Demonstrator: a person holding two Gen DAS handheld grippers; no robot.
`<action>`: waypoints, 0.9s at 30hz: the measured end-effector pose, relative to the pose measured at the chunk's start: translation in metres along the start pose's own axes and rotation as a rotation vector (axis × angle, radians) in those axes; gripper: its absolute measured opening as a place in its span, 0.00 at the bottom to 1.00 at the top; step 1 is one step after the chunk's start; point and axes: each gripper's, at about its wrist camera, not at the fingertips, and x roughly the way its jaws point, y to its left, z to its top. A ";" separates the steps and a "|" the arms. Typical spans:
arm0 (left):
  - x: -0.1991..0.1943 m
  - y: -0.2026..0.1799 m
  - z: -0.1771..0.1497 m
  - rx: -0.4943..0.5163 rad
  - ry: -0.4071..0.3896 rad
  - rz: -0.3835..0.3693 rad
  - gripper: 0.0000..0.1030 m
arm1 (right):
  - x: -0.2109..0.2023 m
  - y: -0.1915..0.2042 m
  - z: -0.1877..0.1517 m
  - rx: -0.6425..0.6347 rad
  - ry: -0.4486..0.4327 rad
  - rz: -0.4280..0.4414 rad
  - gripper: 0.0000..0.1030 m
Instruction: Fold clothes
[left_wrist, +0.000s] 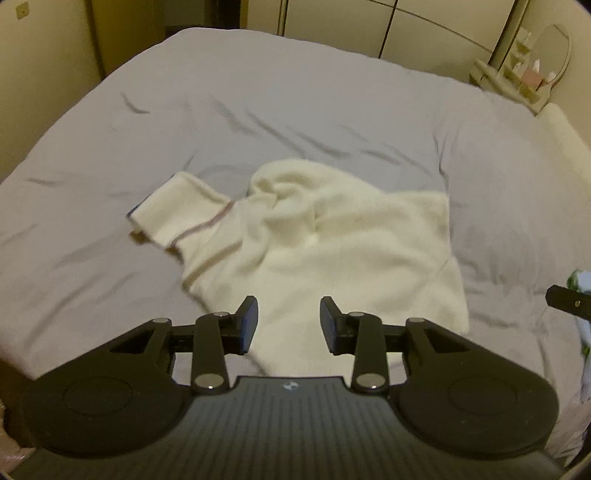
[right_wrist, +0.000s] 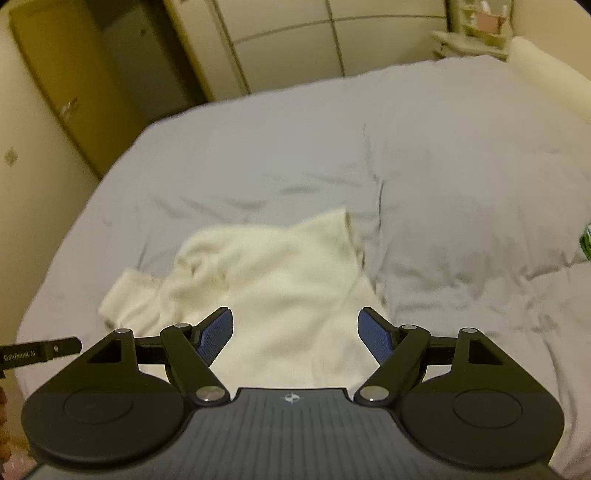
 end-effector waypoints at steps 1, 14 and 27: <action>-0.004 0.006 -0.010 0.004 -0.001 0.004 0.38 | -0.003 0.002 -0.007 -0.007 0.013 0.006 0.79; -0.068 -0.069 -0.094 0.013 -0.022 0.029 0.55 | -0.054 -0.023 -0.098 -0.099 0.084 0.015 0.85; -0.127 -0.095 -0.152 0.002 -0.104 0.125 0.65 | -0.088 -0.032 -0.133 -0.180 0.079 0.055 0.87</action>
